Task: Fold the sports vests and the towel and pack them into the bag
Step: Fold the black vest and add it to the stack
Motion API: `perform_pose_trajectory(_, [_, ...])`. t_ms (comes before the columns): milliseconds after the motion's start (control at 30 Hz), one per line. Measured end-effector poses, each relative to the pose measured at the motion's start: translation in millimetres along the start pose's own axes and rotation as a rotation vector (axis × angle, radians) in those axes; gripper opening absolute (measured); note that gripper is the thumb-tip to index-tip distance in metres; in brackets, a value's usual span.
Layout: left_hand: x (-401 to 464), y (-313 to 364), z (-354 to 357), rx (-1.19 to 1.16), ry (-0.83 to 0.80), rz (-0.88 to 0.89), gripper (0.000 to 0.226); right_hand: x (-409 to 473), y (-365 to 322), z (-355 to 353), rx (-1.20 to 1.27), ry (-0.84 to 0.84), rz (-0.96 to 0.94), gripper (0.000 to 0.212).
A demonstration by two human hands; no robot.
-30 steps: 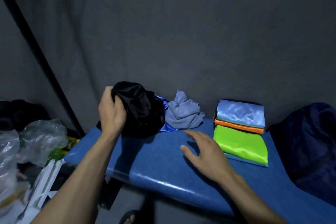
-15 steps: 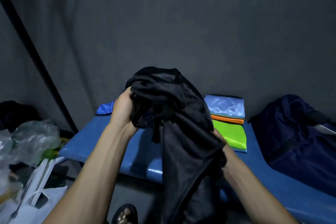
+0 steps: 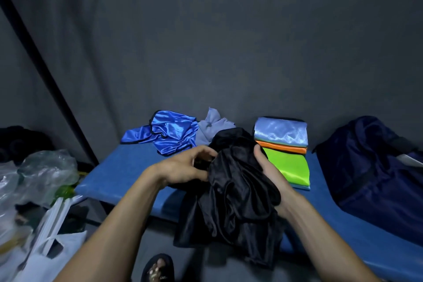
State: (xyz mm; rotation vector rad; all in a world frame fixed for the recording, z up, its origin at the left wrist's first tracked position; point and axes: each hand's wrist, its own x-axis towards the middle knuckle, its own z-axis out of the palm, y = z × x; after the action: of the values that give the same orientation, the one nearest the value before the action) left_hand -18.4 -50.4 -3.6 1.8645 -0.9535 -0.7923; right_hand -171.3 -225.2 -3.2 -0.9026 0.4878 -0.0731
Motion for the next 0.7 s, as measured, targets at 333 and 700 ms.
perform_pose_trajectory(333, [15.9, -25.7, 3.3, 0.505, -0.044, -0.099, 0.073, 7.3, 6.4, 3.1, -0.334, 0.025, -0.18, 0.061])
perform_pose_trajectory(700, [18.5, -29.2, -23.7, 0.765, 0.526, -0.3, 0.021, 15.7, 9.3, -23.0, -1.176, 0.569, -0.593, 0.066])
